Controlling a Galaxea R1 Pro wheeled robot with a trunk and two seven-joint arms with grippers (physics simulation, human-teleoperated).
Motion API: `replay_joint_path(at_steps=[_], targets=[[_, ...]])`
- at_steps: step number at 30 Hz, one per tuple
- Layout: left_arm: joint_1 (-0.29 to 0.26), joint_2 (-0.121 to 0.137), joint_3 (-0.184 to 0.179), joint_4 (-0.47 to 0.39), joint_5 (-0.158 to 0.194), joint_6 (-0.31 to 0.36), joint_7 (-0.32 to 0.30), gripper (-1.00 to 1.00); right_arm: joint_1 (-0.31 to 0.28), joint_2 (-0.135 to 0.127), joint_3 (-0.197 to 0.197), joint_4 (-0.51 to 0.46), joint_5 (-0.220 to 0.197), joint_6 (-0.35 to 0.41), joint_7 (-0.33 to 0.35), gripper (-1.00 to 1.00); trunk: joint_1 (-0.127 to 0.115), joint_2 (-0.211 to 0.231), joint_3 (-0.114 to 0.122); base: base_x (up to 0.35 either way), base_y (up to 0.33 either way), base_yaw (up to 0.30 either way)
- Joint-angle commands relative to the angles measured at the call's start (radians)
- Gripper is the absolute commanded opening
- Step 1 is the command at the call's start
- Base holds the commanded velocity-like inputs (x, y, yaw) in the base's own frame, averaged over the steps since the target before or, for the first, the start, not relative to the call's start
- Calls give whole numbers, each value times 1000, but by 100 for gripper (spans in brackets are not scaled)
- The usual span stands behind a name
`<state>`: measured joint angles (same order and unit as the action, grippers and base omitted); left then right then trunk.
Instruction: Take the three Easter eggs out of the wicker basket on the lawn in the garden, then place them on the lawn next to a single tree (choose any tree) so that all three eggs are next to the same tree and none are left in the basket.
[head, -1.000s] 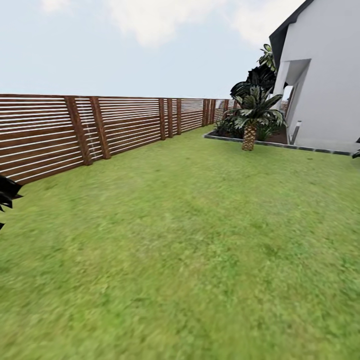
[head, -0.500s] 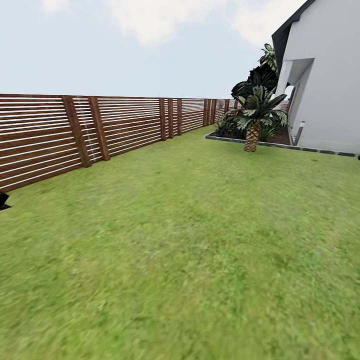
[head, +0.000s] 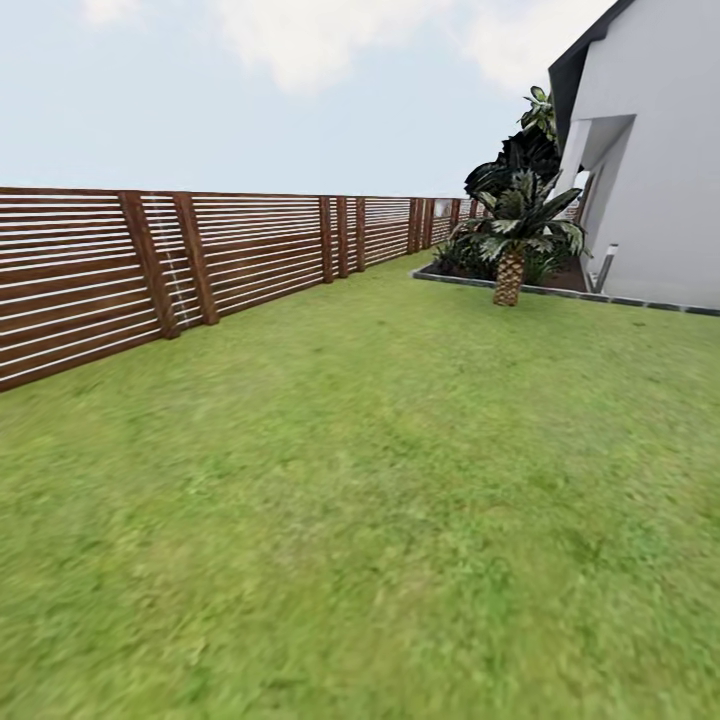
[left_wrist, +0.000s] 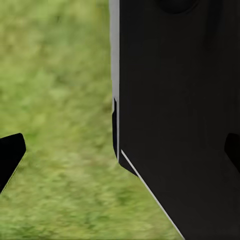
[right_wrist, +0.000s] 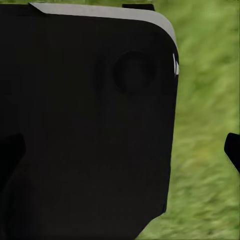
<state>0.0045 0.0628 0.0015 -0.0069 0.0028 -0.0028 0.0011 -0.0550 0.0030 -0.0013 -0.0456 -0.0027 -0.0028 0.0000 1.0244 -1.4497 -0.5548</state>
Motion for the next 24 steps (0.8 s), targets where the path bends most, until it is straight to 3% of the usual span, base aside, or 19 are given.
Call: replay_joint_path(at_steps=[1, 24], targets=[[0, 0, 0, -1, 0, 0, 0, 100, 0, 0, 0, 0, 0, 0, 0, 100, 1, 0, -1, 324, 86, 0], [0, 0, 0, -1, 0, 0, 0, 100, 0, 0, 0, 1, 0, 0, 0, 100, 1, 0, -1, 324, 64, 0]])
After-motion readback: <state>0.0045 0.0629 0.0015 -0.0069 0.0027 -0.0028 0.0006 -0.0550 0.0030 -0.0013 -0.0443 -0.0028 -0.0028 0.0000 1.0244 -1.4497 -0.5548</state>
